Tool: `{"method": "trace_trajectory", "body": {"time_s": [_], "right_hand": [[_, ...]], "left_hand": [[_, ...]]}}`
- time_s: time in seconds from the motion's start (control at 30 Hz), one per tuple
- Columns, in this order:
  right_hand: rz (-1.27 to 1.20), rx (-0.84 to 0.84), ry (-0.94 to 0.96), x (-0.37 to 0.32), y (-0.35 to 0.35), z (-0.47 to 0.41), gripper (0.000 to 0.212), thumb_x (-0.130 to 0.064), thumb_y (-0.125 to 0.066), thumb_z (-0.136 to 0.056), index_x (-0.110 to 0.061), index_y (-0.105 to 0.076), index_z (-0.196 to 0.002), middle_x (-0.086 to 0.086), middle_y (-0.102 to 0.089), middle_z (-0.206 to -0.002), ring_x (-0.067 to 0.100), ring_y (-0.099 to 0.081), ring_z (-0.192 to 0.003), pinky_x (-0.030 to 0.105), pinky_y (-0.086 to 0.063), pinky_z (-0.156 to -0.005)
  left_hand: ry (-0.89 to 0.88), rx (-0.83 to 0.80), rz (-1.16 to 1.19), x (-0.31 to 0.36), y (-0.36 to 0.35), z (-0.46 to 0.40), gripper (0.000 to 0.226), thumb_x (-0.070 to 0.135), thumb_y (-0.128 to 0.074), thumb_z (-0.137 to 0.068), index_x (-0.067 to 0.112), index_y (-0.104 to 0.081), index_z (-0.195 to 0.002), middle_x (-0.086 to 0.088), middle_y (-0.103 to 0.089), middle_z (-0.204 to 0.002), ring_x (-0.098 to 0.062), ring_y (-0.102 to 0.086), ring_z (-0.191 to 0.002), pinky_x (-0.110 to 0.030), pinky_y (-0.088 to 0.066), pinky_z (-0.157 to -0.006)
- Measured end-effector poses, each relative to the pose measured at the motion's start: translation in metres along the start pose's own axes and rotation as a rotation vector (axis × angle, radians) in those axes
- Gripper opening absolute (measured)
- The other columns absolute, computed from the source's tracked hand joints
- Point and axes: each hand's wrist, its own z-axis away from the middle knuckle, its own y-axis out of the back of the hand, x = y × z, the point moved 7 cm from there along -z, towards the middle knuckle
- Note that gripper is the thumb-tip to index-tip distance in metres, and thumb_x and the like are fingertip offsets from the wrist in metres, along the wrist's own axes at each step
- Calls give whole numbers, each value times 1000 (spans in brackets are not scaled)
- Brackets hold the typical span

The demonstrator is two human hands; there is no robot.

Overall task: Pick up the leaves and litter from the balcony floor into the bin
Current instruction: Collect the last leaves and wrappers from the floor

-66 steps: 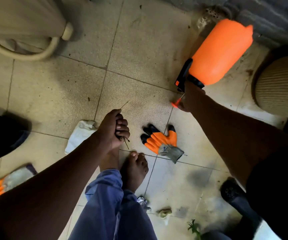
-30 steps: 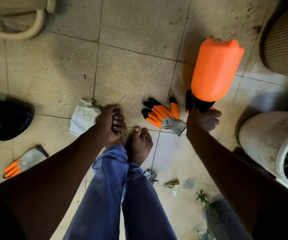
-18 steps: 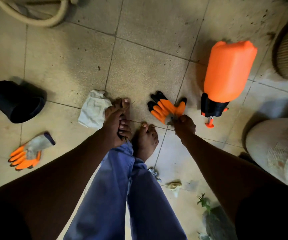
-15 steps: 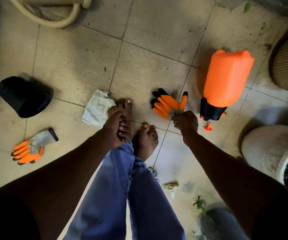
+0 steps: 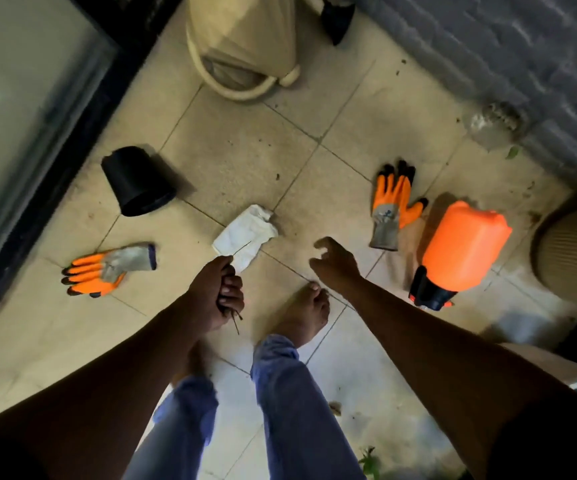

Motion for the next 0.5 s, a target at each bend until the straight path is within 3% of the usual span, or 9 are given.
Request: {"method": "trace_trajectory", "body": {"time_s": [0.07, 0.2, 0.33, 0.43, 0.5], "right_hand": [[66, 2, 126, -41, -18, -14, 45, -24, -64, -89, -23, -55, -132, 13, -65, -119, 31, -61, -113, 30, -45, -88], [142, -75, 185, -86, -70, -58, 62, -30, -67, -87, -38, -45, -144, 10, -54, -138, 30, -56, -122, 27, -45, -91], [219, -98, 223, -102, -120, -78, 52, -18, -65, -92, -23, -55, -143, 3, -46, -155, 21, -45, -139, 23, -35, -108], [-75, 82, 131, -101, -133, -73, 51, -11, -61, -89, -19, -57, -139, 5, -53, -147, 24, -51, -134, 35, -41, -112], [-408, 273, 31, -96, -128, -66, 60, -14, -60, -82, -31, -51, -139, 5, -57, -140, 28, -59, -120, 47, -50, -104]], "left_hand": [[0, 26, 6, 1, 22, -7, 46, 34, -47, -100, 26, -28, -59, 8, -26, -45, -6, -22, -29, -10, -17, -31], [23, 13, 46, -2, 64, -26, 52, 34, -48, -99, 25, -32, -50, 8, -27, -44, -5, -24, -29, -10, -17, -32], [56, -22, 94, -9, 104, -31, 55, 34, -48, -98, 24, -34, -46, 9, -28, -44, -5, -24, -29, -11, -18, -31], [49, -10, 138, -10, 136, -26, 55, 34, -47, -99, 25, -32, -47, 9, -25, -46, -6, -22, -30, -12, -17, -31], [42, -3, 163, -7, 156, -22, 56, 34, -46, -100, 24, -31, -47, 9, -24, -46, -5, -21, -30, -11, -17, -31]]}}
